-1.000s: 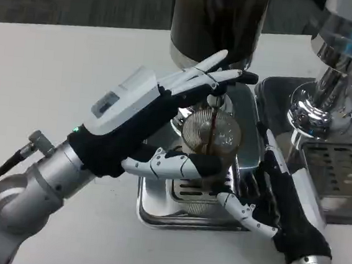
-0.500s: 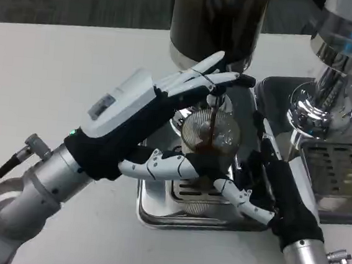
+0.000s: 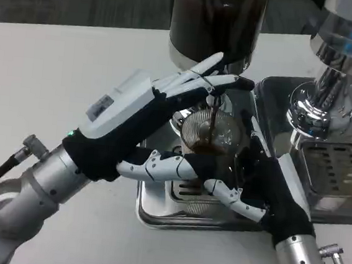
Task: Grasp the cup under the faucet to collect the drink, then remove the cup.
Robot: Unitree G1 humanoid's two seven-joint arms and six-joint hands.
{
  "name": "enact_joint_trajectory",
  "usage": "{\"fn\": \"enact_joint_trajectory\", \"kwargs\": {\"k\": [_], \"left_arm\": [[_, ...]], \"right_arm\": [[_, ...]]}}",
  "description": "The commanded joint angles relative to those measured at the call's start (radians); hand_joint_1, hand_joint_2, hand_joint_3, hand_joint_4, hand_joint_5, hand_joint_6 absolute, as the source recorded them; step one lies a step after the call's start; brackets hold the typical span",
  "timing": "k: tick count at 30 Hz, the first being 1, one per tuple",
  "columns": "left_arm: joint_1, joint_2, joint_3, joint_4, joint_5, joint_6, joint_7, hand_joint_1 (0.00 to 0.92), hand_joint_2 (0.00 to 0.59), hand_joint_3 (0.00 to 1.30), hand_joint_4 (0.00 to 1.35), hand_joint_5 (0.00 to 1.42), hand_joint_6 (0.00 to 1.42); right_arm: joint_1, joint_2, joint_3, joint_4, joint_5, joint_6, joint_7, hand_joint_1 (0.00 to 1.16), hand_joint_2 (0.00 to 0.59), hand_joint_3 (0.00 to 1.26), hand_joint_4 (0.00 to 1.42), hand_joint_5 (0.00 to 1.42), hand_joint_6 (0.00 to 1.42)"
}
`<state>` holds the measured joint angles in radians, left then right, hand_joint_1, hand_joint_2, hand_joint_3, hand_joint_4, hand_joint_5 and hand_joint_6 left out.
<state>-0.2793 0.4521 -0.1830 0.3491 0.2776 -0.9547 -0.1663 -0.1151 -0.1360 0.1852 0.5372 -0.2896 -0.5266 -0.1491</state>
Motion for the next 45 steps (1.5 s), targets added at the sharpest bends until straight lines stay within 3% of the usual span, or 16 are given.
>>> {"fn": "enact_joint_trajectory", "kwargs": {"k": [1,20,31,45], "left_arm": [[0.034,0.011,-0.031,-0.011,0.024,-0.001,-0.04,0.0,0.174,0.23,0.0,0.23,0.22],[0.051,0.022,-0.015,-0.035,-0.003,0.023,-0.04,0.0,0.176,0.25,0.0,0.24,0.22],[0.074,0.012,0.131,-0.116,-0.036,0.078,0.045,0.0,0.189,0.24,0.0,0.22,0.19],[0.122,-0.018,0.258,-0.172,-0.081,0.078,0.095,0.0,0.202,0.25,0.05,0.25,0.22]], "right_arm": [[-0.024,0.009,0.0,0.012,0.008,0.002,0.024,0.66,0.187,0.0,0.0,0.0,0.11],[-0.084,0.045,0.004,0.096,0.009,-0.014,0.036,0.68,0.183,0.0,0.0,0.0,0.13],[-0.073,0.048,0.002,0.086,0.004,-0.022,0.028,0.68,0.183,0.0,0.0,0.0,0.14],[-0.071,0.05,0.011,0.081,0.004,-0.023,0.043,0.68,0.19,0.0,0.0,0.0,0.16]]}}
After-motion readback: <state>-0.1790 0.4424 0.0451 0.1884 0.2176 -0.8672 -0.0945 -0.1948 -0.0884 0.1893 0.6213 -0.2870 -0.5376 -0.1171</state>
